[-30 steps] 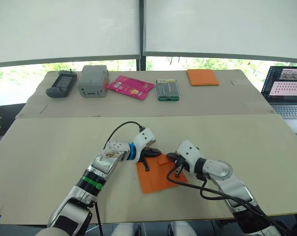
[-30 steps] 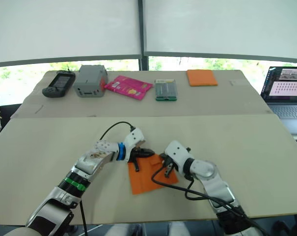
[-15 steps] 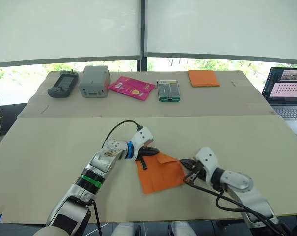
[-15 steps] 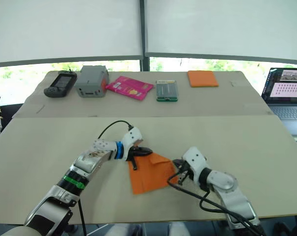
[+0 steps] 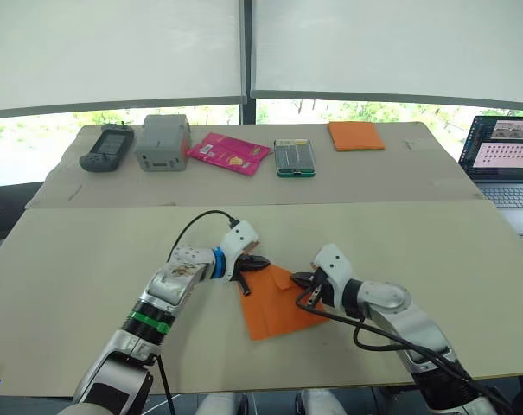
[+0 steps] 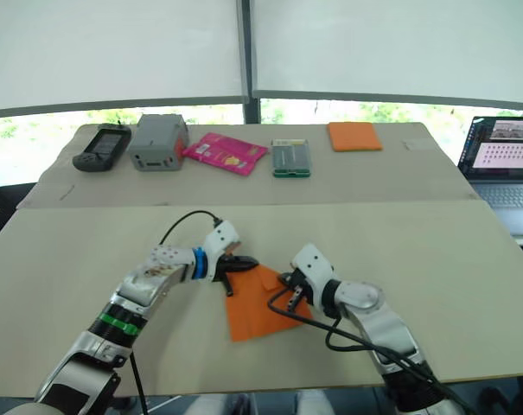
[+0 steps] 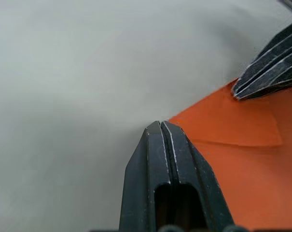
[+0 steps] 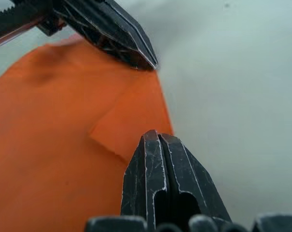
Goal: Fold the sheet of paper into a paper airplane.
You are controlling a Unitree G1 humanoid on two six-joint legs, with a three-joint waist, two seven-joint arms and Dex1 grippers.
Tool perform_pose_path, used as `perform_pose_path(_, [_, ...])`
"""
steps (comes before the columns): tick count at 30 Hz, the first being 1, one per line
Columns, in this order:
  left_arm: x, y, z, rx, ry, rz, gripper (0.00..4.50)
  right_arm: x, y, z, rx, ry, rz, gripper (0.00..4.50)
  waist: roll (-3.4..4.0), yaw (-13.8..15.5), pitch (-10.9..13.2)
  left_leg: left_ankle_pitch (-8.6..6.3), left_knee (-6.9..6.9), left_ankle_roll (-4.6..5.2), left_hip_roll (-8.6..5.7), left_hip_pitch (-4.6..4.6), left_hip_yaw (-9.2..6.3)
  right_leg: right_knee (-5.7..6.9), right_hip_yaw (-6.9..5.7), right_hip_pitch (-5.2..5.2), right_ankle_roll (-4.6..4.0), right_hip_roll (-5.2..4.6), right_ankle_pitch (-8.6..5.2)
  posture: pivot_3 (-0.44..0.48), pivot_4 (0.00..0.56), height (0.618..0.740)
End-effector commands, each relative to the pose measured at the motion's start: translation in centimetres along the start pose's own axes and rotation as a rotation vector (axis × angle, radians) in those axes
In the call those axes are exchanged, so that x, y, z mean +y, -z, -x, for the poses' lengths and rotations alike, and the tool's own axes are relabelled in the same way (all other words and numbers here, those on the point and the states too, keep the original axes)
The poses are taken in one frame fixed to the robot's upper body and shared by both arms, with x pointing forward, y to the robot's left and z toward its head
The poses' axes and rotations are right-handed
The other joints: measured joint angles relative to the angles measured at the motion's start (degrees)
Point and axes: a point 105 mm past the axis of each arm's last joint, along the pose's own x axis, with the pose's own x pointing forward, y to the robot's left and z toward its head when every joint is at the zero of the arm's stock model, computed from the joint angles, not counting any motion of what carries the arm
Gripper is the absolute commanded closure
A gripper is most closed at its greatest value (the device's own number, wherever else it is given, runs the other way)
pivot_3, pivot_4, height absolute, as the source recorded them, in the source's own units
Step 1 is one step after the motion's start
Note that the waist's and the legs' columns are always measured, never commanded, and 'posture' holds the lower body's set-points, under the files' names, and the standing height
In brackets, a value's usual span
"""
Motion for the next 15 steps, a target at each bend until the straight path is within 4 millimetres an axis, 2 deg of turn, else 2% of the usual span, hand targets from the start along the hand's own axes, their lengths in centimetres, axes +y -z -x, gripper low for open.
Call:
perform_pose_path(1, [0.4,-1.4,1.9,-0.062,-0.042,0.019,4.5,0.4,0.8,-0.6,0.045,-0.031,0.0,4.48,0.0,-0.2,0.0,0.0,0.0,-0.01,0.0,0.0,0.0,0.0,0.0,0.0,0.0,0.02,0.0,0.0,0.15,0.74])
perform_pose_path(2, [0.4,-1.5,2.5,-0.071,-0.048,0.055,3.96,0.4,0.8,-0.7,0.044,-0.033,-0.002,4.5,0.0,-0.3,0.0,-0.01,-0.01,-0.02,0.01,0.0,-0.01,0.01,-0.01,0.0,0.0,0.02,0.0,0.0,0.15,0.74])
perform_pose_path(7, [1.1,-1.4,7.1,-0.119,-0.146,0.259,2.34,0.8,0.9,-1.4,0.052,-0.08,0.0,4.5,0.0,-0.8,0.0,-0.03,-0.01,-0.07,0.06,0.06,-0.03,0.02,0.0,0.04,0.0,0.02,0.0,0.0,0.15,0.74])
perform_pose_path(10, [0.3,-0.8,8.6,-0.121,-0.136,0.383,1.36,0.8,1.0,-1.7,0.053,-0.1,-0.001,4.5,0.0,-1.0,0.0,-0.06,-0.04,-0.11,0.1,0.13,-0.06,0.04,-0.01,0.06,0.0,0.09,0.0,0.0,0.15,0.74])
perform_pose_path(15, [-2.3,0.9,9.2,-0.093,-0.115,0.506,1.36,1.4,0.8,-2.2,0.043,-0.131,0.001,4.5,0.0,-1.0,0.0,-0.07,-0.04,-0.15,0.1,0.17,-0.07,0.05,-0.01,0.09,0.0,0.1,0.0,0.0,0.15,0.74])
